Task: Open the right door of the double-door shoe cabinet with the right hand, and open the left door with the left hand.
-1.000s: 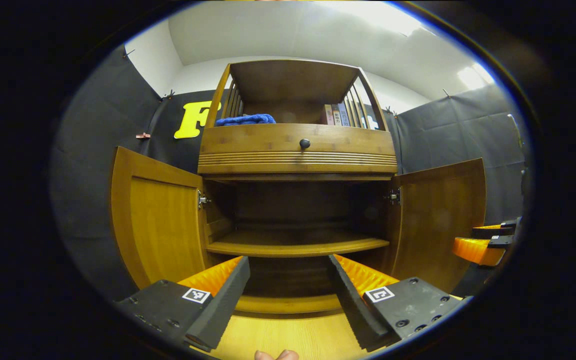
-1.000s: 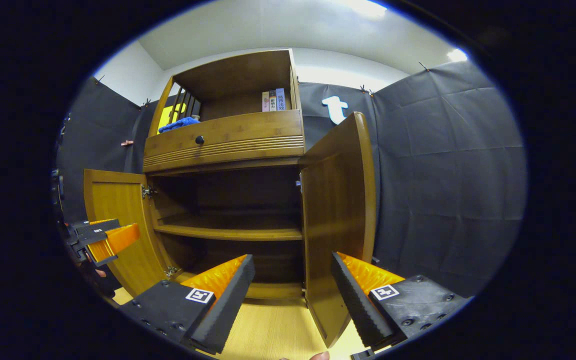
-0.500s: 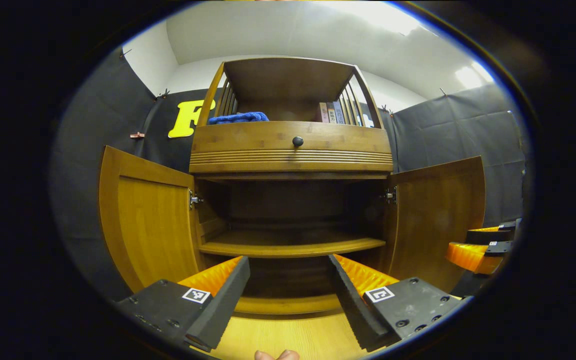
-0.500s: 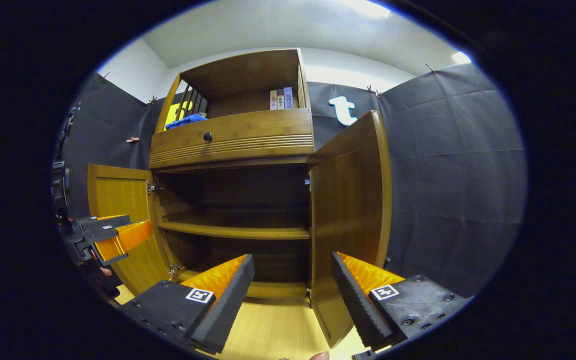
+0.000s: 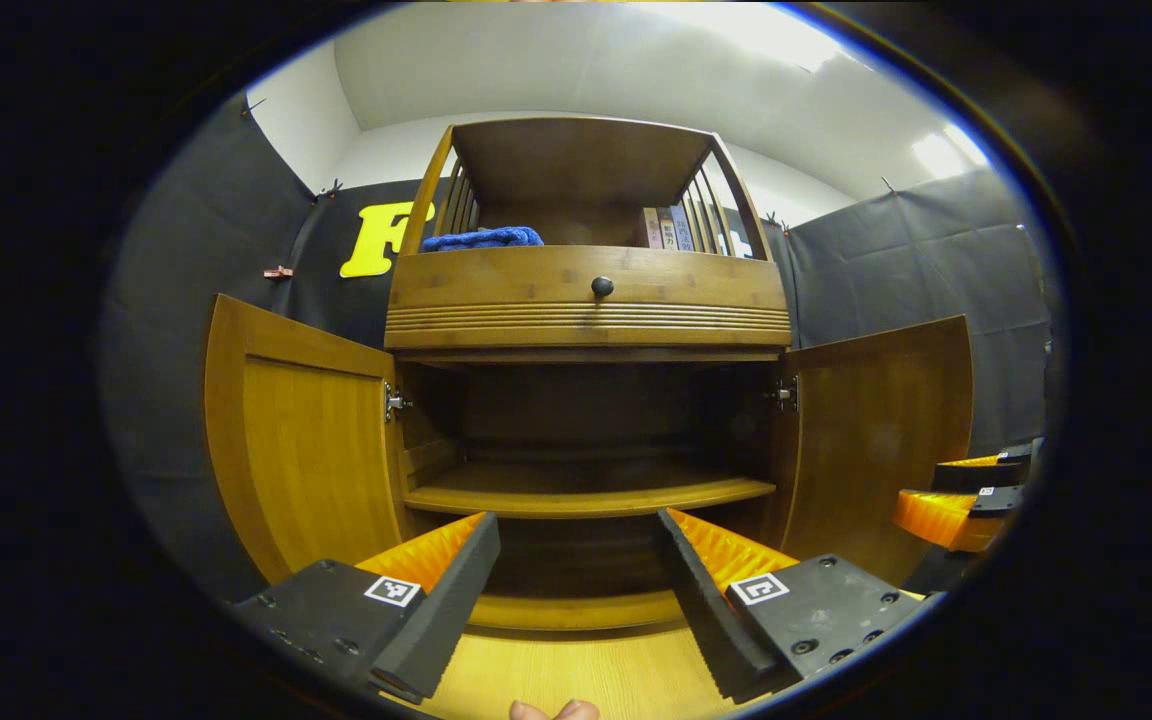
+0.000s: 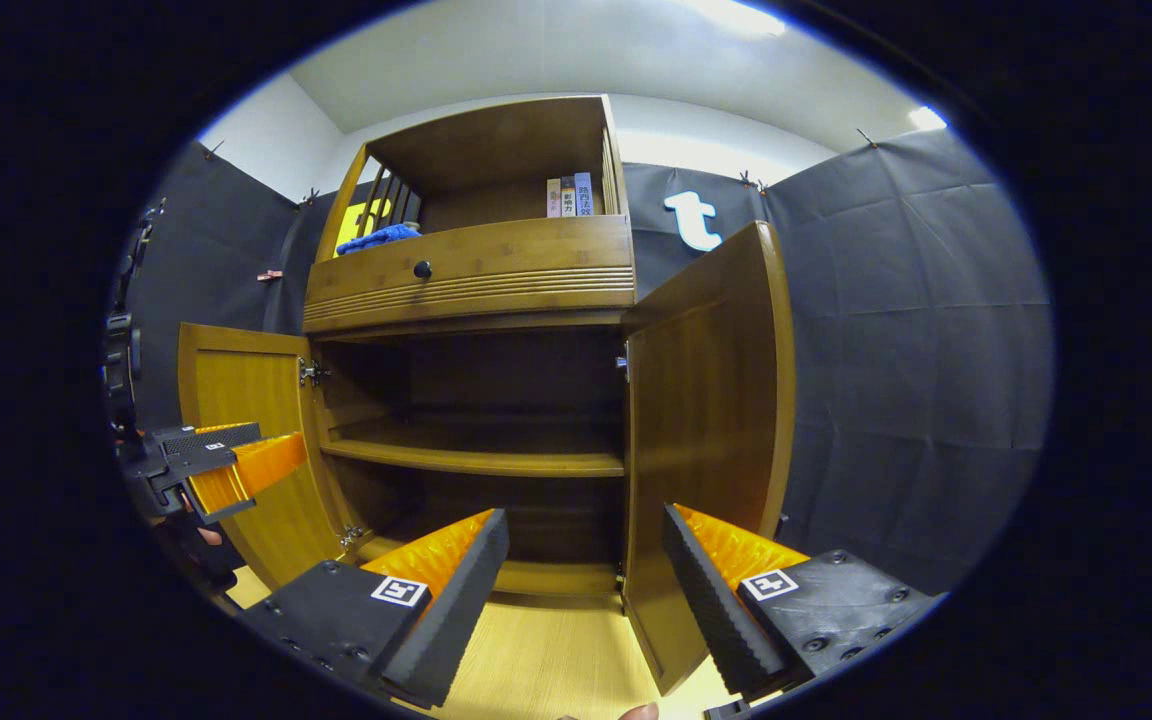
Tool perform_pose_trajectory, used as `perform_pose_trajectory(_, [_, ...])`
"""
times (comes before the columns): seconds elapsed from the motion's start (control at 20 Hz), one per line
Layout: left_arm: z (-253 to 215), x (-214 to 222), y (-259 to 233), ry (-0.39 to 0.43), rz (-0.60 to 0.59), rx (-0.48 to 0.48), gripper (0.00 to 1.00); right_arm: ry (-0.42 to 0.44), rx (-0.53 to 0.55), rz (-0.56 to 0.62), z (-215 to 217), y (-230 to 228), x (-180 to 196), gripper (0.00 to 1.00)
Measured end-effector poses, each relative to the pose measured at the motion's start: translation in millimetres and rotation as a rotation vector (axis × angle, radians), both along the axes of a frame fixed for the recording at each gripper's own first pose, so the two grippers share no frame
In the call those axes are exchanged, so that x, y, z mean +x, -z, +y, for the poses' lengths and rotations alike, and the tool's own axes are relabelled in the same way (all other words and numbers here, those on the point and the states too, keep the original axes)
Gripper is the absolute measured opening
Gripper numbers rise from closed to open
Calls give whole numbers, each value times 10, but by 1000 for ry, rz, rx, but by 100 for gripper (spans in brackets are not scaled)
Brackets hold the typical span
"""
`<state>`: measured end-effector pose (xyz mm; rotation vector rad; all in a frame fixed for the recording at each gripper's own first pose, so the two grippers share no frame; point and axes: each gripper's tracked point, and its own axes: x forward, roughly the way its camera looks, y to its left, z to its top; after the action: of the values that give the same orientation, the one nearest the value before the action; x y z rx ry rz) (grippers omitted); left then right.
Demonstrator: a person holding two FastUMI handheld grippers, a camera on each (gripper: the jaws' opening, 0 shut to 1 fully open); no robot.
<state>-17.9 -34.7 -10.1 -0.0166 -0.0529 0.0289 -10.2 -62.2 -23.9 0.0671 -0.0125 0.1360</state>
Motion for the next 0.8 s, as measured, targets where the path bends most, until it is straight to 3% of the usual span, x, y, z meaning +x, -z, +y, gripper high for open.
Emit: perform_pose_trajectory(0.8, [-43,-68,-36,7,2,7,96,8,1,-9,-47,-33,-76,98])
